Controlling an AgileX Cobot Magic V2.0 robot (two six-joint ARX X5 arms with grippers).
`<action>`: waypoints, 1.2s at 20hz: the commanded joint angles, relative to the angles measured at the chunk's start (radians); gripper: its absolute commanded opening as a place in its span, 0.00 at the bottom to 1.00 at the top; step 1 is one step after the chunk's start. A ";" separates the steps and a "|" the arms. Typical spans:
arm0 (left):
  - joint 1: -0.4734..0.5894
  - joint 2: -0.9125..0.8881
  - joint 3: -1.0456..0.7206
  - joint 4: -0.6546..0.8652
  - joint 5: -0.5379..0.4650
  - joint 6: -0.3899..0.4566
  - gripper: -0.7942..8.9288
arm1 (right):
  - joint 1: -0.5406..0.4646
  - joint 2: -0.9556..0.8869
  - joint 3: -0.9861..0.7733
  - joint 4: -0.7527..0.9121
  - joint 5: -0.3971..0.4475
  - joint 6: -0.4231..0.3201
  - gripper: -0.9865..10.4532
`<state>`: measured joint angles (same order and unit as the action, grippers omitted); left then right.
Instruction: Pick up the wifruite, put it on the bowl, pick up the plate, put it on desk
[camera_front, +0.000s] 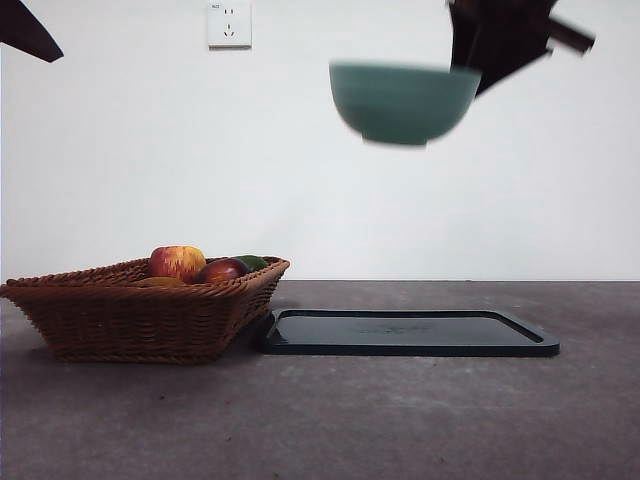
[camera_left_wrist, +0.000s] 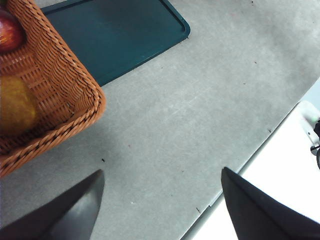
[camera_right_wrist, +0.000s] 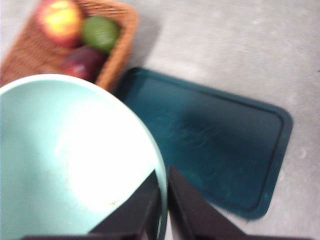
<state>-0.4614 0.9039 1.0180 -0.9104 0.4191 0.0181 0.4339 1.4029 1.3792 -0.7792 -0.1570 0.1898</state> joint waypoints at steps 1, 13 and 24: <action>-0.005 0.007 0.010 0.005 0.005 0.019 0.46 | 0.039 -0.046 0.007 -0.019 -0.001 -0.014 0.09; -0.005 0.007 0.010 0.006 0.005 0.019 0.46 | 0.208 -0.206 -0.433 0.177 0.001 0.069 0.09; -0.005 0.007 0.010 0.006 0.005 0.019 0.46 | 0.238 -0.001 -0.566 0.346 0.005 0.114 0.09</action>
<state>-0.4614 0.9039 1.0180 -0.9112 0.4191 0.0181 0.6624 1.3891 0.8066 -0.4431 -0.1555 0.2928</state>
